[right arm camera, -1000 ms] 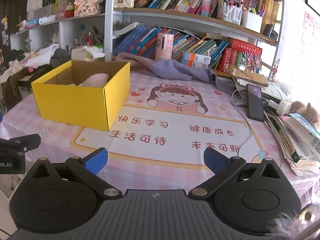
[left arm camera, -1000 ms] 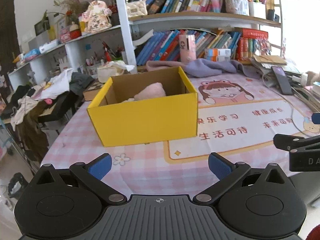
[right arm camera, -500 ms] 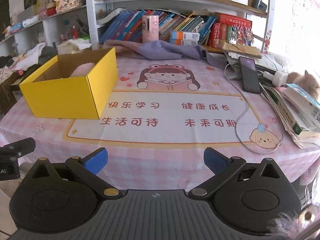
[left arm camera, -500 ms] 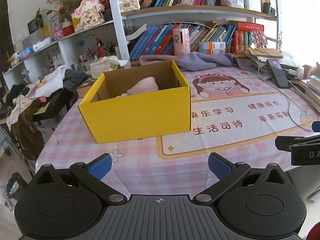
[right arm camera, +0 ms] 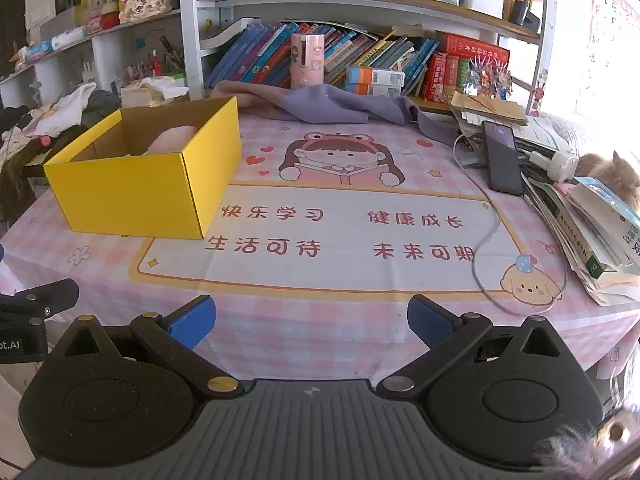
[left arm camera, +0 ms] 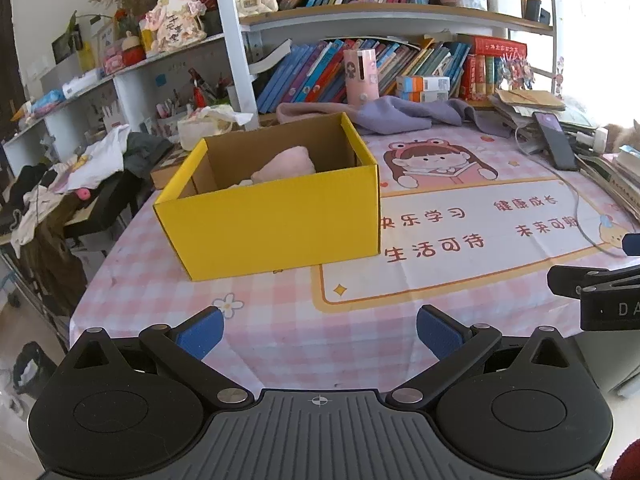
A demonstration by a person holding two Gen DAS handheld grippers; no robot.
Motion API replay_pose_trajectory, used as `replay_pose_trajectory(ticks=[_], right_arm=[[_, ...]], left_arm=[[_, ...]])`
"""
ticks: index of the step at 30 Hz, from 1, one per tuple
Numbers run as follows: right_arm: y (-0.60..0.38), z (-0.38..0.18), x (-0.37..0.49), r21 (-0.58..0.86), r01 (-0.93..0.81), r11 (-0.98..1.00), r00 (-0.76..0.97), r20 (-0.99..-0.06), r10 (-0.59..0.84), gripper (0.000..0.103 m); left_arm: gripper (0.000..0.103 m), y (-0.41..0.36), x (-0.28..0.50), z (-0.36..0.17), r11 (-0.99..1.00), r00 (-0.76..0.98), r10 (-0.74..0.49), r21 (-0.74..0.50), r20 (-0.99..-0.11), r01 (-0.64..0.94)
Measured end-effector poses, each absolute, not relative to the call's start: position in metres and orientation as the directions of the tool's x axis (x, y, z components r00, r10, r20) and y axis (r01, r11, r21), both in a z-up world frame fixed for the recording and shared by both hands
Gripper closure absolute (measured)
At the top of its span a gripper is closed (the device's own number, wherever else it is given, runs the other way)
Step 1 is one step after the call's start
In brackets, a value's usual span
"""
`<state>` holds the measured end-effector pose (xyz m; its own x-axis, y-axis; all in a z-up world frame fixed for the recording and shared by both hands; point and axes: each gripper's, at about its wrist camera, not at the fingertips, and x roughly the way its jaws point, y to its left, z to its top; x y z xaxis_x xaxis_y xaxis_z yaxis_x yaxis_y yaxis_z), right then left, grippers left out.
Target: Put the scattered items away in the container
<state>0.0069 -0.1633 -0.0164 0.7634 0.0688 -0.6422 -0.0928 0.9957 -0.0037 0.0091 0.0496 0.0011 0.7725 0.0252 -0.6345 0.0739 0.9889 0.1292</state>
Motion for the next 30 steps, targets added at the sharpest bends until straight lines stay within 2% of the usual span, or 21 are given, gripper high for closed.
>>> replay_pose_trajectory(ticks=[30], right_arm=[[-0.159,-0.02,0.009,-0.012,-0.107,0.994,0.747,-0.661,0.072,0.0]], left_arm=[[0.0,0.052,0.019,-0.006,0.993,0.744,0.003,0.088,-0.668,0.074]])
